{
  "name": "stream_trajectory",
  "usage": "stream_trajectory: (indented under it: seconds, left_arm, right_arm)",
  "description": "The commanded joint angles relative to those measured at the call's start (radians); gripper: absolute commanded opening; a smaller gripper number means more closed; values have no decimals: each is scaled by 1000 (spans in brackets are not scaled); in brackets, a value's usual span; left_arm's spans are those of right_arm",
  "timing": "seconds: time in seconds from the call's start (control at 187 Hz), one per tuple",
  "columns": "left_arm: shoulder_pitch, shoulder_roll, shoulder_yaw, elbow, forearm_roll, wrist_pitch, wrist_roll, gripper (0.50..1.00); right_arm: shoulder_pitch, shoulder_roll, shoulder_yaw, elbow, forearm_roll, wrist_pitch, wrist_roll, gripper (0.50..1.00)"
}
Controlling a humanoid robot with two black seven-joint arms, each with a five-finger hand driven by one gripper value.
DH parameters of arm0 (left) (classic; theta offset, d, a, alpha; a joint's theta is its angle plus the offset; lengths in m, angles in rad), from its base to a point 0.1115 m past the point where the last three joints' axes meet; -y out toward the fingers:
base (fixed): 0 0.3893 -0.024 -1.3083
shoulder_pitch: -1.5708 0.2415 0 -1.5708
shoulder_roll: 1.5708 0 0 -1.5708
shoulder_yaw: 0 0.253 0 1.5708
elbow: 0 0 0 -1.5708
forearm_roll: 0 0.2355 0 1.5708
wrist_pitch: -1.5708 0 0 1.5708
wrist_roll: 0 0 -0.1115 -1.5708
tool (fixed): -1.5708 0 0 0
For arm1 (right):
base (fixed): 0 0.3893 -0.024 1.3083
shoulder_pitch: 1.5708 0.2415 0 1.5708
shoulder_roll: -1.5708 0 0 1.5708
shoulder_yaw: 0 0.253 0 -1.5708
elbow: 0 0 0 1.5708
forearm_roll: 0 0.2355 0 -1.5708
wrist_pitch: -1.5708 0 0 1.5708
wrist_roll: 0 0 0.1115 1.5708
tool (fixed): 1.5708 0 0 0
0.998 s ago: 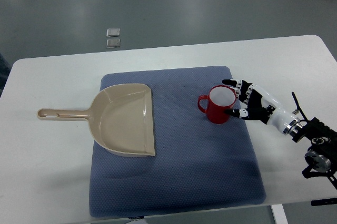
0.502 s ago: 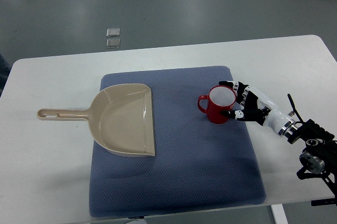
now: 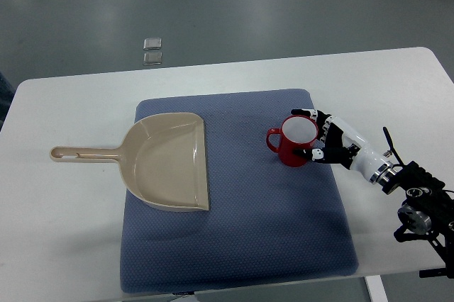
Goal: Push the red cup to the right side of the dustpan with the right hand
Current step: 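Cup the right hand around the red mug's side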
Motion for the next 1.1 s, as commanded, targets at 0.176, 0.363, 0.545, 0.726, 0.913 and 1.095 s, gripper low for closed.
stream_trajectory:
  seconds: [0.176,0.363,0.545,0.726,0.913,1.095]
  left_arm:
    - [1,0,0,0,0,0,0,1000]
    - [0,0,0,0,0,0,0,1000]
    - [0,0,0,0,0,0,0,1000]
    - [0,0,-1,0,0,0,0,1000]
    - [0,0,0,0,0,0,0,1000]
    - [0,0,0,0,0,0,0,1000]
  right_arm:
    - [2,16,-15,-1,0,-12,0,913]
    - [3,28,-21,-1,1,-21,0,913]
    - [5,39,-21,-1,1,-32,0,913]
    - [5,57,-21,-4,3,-38,2,913]
    - [5,70,-32,-9,6,-40,2,913]
    - [5,83,-34,-13,6,-40,2,913]
